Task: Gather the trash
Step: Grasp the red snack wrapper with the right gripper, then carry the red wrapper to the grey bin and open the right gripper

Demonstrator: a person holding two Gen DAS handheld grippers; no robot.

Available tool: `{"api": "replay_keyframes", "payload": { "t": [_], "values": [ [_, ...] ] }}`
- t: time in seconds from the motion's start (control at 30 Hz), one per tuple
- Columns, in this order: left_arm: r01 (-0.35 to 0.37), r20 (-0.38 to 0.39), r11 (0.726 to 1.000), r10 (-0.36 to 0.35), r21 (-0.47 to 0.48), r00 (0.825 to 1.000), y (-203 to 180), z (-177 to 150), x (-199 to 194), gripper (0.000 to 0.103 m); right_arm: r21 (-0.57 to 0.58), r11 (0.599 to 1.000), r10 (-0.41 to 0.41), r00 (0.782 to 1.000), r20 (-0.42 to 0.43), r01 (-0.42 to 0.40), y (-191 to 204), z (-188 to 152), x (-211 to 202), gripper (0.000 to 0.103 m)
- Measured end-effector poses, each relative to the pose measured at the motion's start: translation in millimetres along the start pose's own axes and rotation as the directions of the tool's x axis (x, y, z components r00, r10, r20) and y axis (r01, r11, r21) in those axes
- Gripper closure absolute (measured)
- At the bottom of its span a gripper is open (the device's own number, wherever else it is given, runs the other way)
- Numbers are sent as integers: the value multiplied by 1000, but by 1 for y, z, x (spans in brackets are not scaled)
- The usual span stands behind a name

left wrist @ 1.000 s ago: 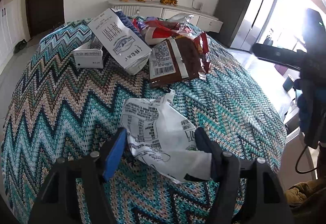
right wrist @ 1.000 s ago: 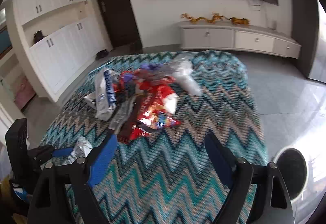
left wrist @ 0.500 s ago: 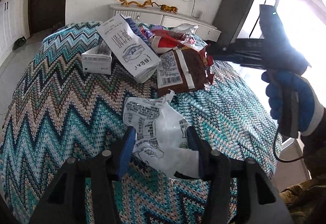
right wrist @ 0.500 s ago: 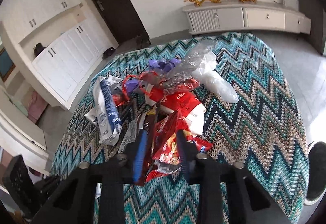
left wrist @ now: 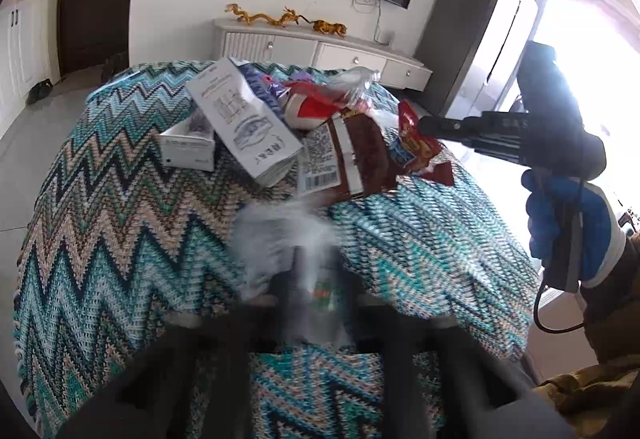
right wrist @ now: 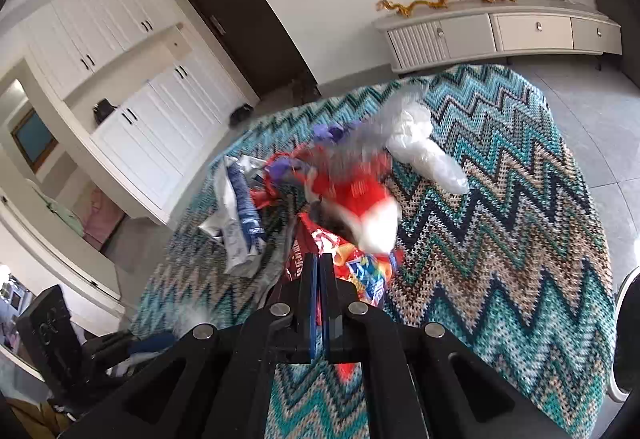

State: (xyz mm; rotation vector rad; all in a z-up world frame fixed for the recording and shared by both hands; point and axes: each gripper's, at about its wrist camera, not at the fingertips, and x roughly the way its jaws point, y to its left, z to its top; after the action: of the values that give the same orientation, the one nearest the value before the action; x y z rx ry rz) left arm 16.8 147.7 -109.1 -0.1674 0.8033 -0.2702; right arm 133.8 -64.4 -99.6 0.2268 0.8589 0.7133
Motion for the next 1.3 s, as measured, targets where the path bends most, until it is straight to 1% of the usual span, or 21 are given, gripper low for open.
{"api": "replay_keyframes", "payload": {
  "t": [0.1,0.23,0.4,0.63,0.73,0.83,0.93,1.07,1.2,1.3],
  "values": [
    [4,3,1000,-4,7,1000,-6,6,-3,96,-6,1000,25,999,32,-25,1,-3,-18,101],
    [5,5,999,-5,40,1000,-22,15,-4,97,0,999,53,996,66,-53,-2,-8,-40,101],
    [-23,14,998,22,67,1000,-32,22,-8,97,15,998,66,992,105,-68,-11,-17,-64,101],
    [-53,26,996,51,76,998,-34,24,-19,98,33,996,74,987,145,-80,-24,-26,-83,101],
    [-59,37,994,55,97,998,-43,30,-24,99,38,996,75,984,162,-82,-28,-28,-89,101],
    [-40,36,993,36,115,999,-53,41,-23,100,48,995,73,980,184,-83,-35,-29,-99,101],
    [-6,24,991,3,131,1000,-66,56,-19,101,60,995,61,976,209,-75,-45,-31,-113,101],
    [35,13,985,-38,171,999,-92,80,-10,101,88,995,27,968,250,-50,-66,-36,-139,101],
    [76,2,966,-79,247,997,-135,111,6,101,137,991,-29,957,289,-11,-96,-41,-166,101],
    [116,-16,944,-117,309,993,-175,131,25,101,190,981,-92,944,316,32,-128,-48,-190,101]
  ]
}}
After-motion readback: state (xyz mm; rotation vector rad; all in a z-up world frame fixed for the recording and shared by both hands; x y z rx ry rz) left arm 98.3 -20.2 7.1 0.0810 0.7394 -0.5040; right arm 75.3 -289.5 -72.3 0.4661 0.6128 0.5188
